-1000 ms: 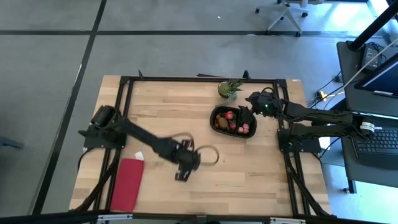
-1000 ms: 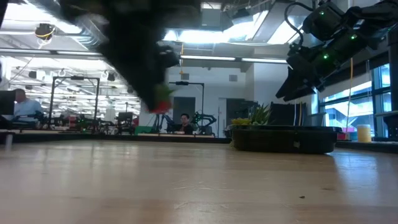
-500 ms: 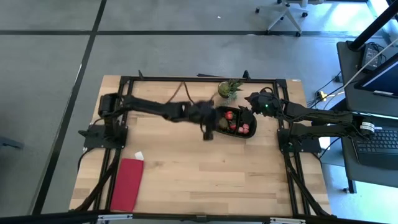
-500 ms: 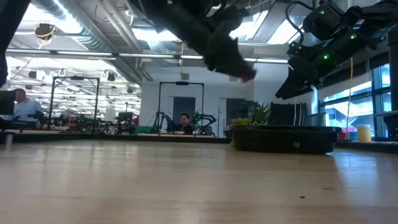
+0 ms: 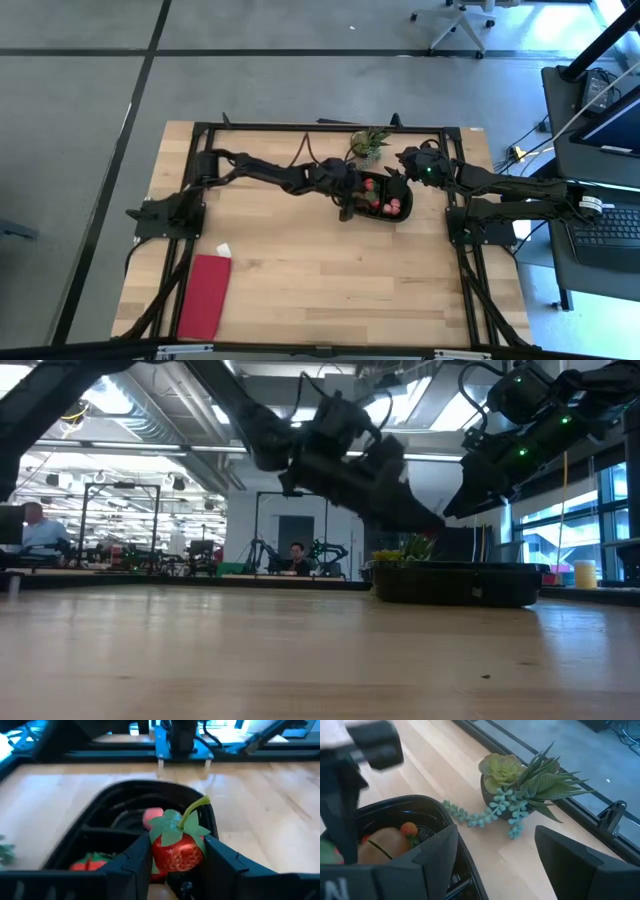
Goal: Pick and placing Produce into tupperware
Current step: Put the red strawberry into the of the black bin, then return to Home Position
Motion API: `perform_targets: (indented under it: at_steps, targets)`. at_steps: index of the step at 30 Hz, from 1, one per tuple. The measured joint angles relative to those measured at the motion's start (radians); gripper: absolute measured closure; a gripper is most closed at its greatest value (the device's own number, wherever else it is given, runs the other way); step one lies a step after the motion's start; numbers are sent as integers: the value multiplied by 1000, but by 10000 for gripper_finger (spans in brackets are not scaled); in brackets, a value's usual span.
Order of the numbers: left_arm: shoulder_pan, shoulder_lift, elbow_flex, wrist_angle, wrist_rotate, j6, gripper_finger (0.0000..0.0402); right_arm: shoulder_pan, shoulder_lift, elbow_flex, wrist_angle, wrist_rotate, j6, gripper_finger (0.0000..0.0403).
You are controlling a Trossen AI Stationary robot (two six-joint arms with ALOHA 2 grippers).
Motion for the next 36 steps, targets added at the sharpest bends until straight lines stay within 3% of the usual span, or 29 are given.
perform_targets:
  at_steps: [9,18,23,28,31,34,36]
  targets:
    - [18,54,0,28,-78,-18,230,0,0,0,0,0,5,135]
    - [21,39,0,-37,-117,-18,232,0,0,0,0,0,5,135]
    - [77,-95,1,-179,-120,59,238,0,0,0,8,0,3,135]
    - [147,-243,0,-311,-77,111,235,-25,-1,0,143,8,-66,135]
    - [184,-345,-3,-442,-72,126,230,-82,-23,0,134,80,-88,135]
    - [214,-463,-96,-473,-75,126,227,-140,-72,0,92,107,-36,135]
    - [224,-560,-210,-405,-77,105,227,-159,-110,0,79,93,-26,135]
